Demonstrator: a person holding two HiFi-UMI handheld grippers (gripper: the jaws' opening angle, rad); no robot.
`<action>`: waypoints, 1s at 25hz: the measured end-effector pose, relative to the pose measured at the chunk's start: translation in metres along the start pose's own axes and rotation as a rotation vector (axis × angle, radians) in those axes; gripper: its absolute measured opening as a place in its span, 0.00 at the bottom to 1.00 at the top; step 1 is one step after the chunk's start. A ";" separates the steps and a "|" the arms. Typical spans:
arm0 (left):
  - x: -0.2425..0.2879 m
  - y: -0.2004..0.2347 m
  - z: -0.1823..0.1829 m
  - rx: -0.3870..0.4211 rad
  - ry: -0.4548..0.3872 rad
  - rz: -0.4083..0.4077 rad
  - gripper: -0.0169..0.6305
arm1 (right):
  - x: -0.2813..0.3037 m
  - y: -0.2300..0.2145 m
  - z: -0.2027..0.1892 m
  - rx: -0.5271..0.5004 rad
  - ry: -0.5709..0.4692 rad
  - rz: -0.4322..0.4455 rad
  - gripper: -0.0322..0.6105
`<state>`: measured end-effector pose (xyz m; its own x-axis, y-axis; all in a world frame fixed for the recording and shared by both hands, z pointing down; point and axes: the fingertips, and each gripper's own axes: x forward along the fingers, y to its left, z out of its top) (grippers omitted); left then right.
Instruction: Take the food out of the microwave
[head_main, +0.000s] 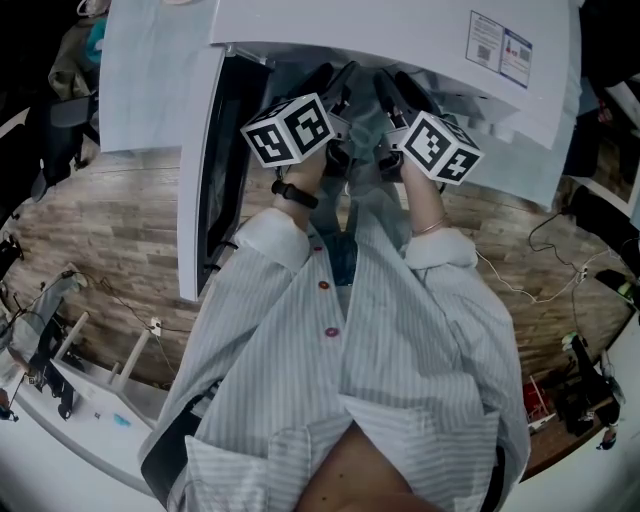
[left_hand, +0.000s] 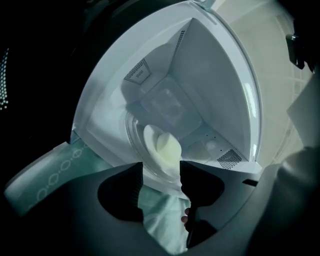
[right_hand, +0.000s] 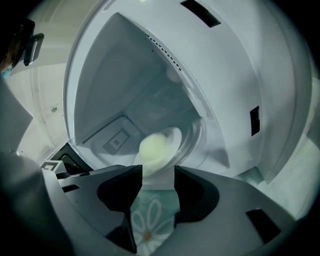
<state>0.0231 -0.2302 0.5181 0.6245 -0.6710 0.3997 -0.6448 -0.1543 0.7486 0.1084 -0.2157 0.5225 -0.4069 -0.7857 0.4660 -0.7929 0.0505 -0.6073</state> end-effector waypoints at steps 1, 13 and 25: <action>0.001 0.001 0.001 -0.011 -0.001 0.003 0.38 | 0.001 0.000 0.001 0.005 -0.003 -0.007 0.37; 0.008 0.009 0.002 -0.025 -0.032 0.120 0.43 | 0.012 -0.016 0.010 0.022 -0.039 -0.146 0.41; 0.008 0.011 0.002 -0.042 -0.038 0.129 0.43 | 0.015 -0.025 0.015 -0.037 -0.022 -0.237 0.41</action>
<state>0.0196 -0.2386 0.5282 0.5198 -0.7102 0.4748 -0.6994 -0.0346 0.7139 0.1289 -0.2376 0.5353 -0.1977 -0.7915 0.5783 -0.8813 -0.1149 -0.4585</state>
